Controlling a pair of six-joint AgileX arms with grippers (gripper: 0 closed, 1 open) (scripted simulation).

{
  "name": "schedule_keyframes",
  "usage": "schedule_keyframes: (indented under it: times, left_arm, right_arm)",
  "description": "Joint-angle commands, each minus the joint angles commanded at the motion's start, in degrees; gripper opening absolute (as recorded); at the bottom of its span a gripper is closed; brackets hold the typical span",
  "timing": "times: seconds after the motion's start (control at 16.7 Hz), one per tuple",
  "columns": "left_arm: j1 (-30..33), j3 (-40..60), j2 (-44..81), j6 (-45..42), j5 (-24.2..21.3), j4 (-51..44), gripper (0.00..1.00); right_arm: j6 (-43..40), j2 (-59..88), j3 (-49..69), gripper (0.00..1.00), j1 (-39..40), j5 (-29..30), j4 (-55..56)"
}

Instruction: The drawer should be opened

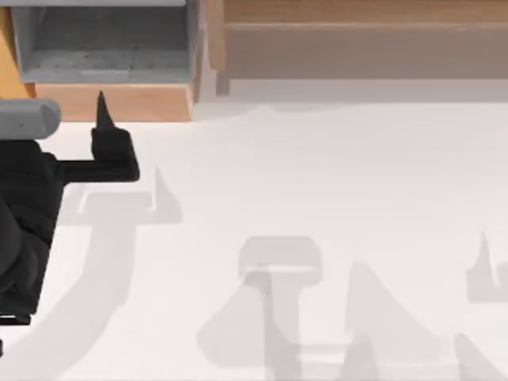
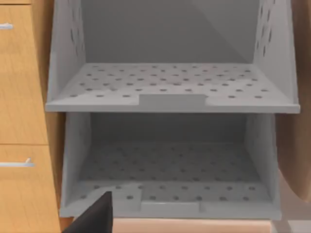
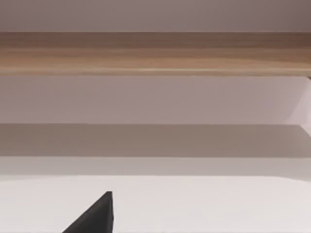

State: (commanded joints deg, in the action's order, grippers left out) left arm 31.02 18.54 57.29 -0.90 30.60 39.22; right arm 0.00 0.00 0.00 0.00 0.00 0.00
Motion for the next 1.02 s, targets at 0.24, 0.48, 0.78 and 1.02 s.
schedule_keyframes:
  times: [0.24,0.48,0.78,1.02]
  left_arm:
    - [-0.22,-0.26,-0.18,0.03,-0.13,-0.14,1.00]
    - [-3.32,1.81,2.85,-3.55,-2.30,1.20,1.00]
    - [-15.25,10.39,16.25,-19.34,-12.47,6.64,1.00]
    - [-27.50,19.63,31.64,-37.55,-24.22,12.46,1.00]
  right_arm:
    - [0.00,0.00,0.00,1.00,0.00,0.00,0.00]
    - [0.00,0.00,0.00,1.00,0.00,0.00,0.00]
    - [0.00,0.00,0.00,1.00,0.00,0.00,0.00]
    - [0.00,0.00,0.00,1.00,0.00,0.00,0.00]
